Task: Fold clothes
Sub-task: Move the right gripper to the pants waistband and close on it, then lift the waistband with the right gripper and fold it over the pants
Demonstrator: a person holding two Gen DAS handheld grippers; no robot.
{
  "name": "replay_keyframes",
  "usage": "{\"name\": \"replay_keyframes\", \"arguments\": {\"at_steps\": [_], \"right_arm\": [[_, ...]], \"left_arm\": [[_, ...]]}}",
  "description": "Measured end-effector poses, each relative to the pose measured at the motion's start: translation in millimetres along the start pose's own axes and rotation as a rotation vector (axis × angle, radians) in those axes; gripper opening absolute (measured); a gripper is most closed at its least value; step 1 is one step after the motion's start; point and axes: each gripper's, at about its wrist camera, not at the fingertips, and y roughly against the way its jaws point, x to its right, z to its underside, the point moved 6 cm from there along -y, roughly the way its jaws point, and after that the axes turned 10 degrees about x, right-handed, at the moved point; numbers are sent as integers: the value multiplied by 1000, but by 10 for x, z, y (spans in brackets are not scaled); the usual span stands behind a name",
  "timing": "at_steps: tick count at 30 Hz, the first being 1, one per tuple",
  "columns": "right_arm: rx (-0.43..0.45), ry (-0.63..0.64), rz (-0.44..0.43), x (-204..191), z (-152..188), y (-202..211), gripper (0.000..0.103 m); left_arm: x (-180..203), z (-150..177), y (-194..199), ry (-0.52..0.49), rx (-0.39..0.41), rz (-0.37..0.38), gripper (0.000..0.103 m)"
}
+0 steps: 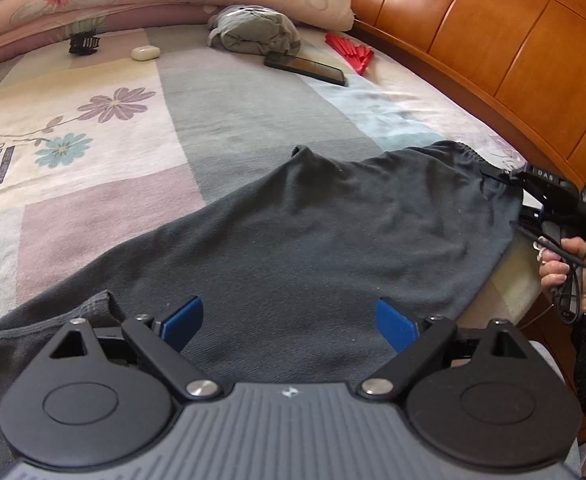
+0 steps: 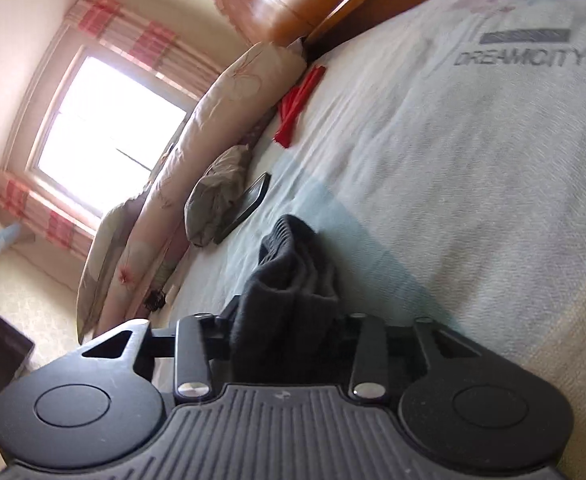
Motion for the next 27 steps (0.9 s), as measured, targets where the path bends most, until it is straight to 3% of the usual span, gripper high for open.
{"name": "replay_keyframes", "arguments": {"at_steps": [4,8,19,27], "right_arm": [[-2,-2,30,-4,0,-41,40],[26,106,89,20,84,-44,16],[15,186,186,-222,79,-35,18],[6,341,162,-744,140,74,18]], "left_arm": [[-12,8,-11,2,-3,2,93],[10,10,-12,-2,-4,14,93],[-67,35,126,-39,-11,4,93],[-196,64,239,-39,-4,-4,93]]}}
